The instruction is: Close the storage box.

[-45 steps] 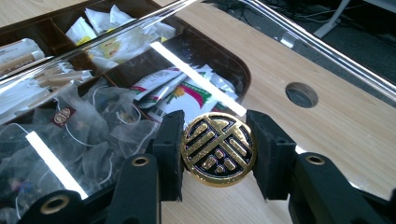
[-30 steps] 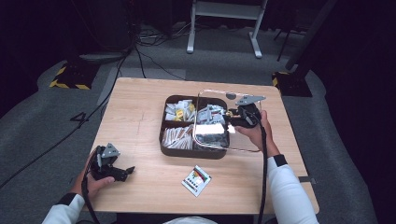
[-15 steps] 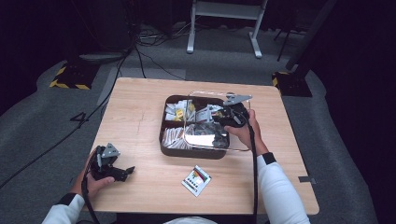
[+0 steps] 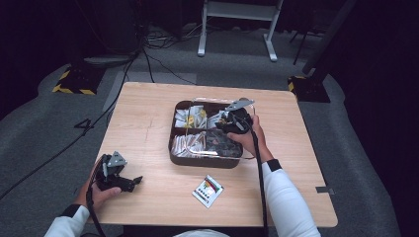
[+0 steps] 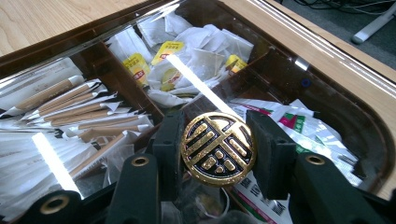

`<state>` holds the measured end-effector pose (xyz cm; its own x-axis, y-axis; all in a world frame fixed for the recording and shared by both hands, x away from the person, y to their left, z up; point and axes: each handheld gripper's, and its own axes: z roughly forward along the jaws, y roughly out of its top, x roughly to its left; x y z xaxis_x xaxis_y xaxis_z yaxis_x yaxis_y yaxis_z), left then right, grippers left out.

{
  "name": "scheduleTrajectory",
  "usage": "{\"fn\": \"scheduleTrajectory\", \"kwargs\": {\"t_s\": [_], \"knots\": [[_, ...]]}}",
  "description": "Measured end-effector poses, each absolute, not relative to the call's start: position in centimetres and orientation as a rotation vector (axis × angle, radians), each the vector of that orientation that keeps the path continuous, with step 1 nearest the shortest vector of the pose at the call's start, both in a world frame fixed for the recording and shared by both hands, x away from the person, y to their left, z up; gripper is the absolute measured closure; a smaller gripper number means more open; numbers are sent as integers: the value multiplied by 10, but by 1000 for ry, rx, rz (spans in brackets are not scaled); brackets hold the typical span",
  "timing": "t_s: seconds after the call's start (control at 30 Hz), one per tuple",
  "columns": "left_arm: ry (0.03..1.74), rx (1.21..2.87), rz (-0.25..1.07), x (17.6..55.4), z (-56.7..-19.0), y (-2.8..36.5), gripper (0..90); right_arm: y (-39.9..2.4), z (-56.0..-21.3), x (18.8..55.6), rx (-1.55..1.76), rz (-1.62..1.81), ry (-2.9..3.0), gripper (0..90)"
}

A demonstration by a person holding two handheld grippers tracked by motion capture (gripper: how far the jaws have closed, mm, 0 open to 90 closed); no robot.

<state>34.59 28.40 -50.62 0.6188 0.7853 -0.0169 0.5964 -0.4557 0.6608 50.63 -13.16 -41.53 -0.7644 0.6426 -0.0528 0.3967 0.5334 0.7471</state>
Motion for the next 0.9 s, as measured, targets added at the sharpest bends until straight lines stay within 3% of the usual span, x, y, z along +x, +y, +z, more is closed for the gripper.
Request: {"fn": "scheduleTrajectory", "kwargs": {"t_s": [0.9], "knots": [[1082, 2206, 386, 346, -506, 284, 1, -88, -432, 521, 873, 1048, 2488, 597]]}}
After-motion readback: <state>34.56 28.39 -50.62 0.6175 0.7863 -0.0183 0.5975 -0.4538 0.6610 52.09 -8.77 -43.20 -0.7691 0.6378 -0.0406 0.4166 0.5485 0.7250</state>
